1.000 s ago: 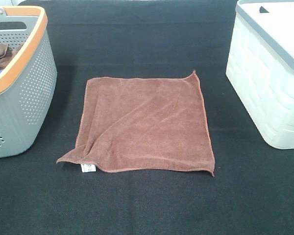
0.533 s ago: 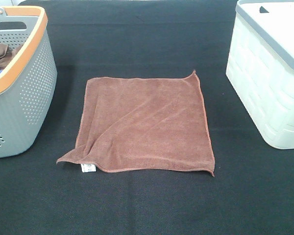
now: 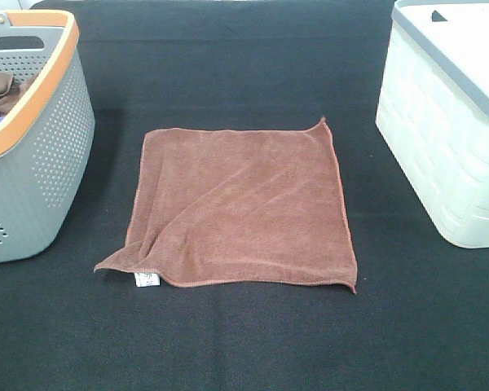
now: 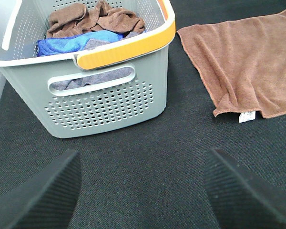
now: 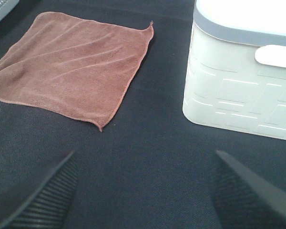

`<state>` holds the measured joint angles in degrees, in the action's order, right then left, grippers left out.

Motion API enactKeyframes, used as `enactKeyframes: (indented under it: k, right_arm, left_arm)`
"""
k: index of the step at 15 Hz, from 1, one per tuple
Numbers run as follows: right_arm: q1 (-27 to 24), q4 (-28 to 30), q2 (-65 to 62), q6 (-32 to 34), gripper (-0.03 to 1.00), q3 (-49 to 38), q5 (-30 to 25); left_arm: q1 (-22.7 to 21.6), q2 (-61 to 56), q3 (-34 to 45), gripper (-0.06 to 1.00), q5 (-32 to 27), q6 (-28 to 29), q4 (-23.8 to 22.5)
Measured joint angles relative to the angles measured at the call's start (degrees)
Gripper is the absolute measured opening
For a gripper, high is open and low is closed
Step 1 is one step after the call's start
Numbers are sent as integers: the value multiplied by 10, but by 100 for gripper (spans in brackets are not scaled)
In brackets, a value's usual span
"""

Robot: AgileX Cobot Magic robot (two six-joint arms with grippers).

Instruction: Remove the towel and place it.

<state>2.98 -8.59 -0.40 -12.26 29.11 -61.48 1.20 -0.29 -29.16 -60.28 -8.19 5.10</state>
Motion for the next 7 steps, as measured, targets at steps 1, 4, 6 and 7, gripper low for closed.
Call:
enactKeyframes:
  k: [1, 4, 6, 7]
  right_arm:
    - [0, 0, 0, 0, 73, 0, 0]
    - [0, 0, 0, 0, 73, 0, 0]
    - [0, 0, 0, 0, 73, 0, 0]
    - [0, 0, 0, 0, 73, 0, 0]
  left_arm:
    - [0, 0, 0, 69, 0, 0, 0]
    - [0, 0, 0, 69, 0, 0, 0]
    - [0, 0, 0, 69, 0, 0, 0]
    - [0, 0, 0, 69, 0, 0, 0]
